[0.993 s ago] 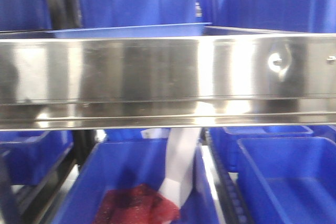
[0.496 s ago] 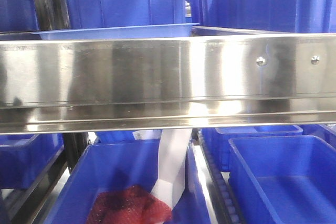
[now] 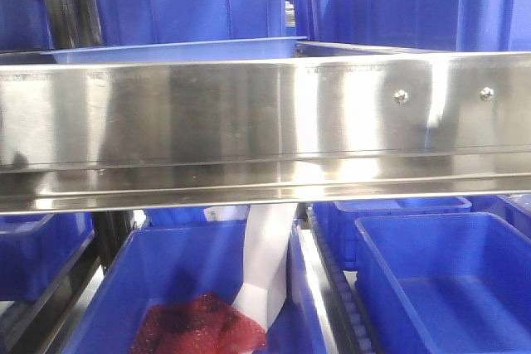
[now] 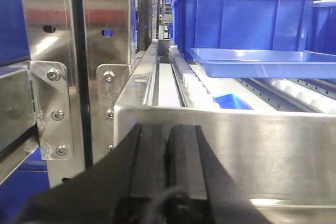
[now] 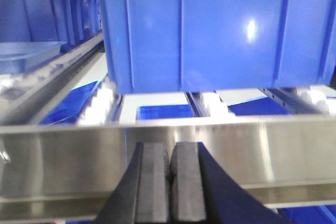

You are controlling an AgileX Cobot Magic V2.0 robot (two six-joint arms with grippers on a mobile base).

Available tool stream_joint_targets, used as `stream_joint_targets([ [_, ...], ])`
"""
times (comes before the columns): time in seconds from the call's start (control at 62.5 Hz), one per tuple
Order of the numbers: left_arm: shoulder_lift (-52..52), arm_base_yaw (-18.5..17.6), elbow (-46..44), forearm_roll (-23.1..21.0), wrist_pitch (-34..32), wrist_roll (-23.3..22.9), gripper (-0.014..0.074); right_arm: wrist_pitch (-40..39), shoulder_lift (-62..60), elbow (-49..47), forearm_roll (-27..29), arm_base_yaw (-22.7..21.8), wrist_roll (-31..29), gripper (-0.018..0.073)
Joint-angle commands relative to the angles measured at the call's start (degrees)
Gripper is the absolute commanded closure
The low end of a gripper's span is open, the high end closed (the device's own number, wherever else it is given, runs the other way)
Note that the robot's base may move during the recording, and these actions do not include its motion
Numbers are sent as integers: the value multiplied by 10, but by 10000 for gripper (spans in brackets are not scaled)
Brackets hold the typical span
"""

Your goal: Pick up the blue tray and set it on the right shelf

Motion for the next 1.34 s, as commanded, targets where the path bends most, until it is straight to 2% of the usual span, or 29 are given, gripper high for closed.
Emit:
stream_joint_targets([
  [0.0,-6,2,17,-4,-46,1,645,-82,-15,25,6,-5,-8,542],
  [0.128,-6,2,17,-4,-46,1,645,-113,-47,77,6,-5,-8,542],
  [0.176,-6,2,17,-4,-46,1,645,-88,-62,75,6,-5,-8,542],
  [1.329,-6,2,17,-4,-46,1,645,-92,-62,75,6,-5,-8,542],
])
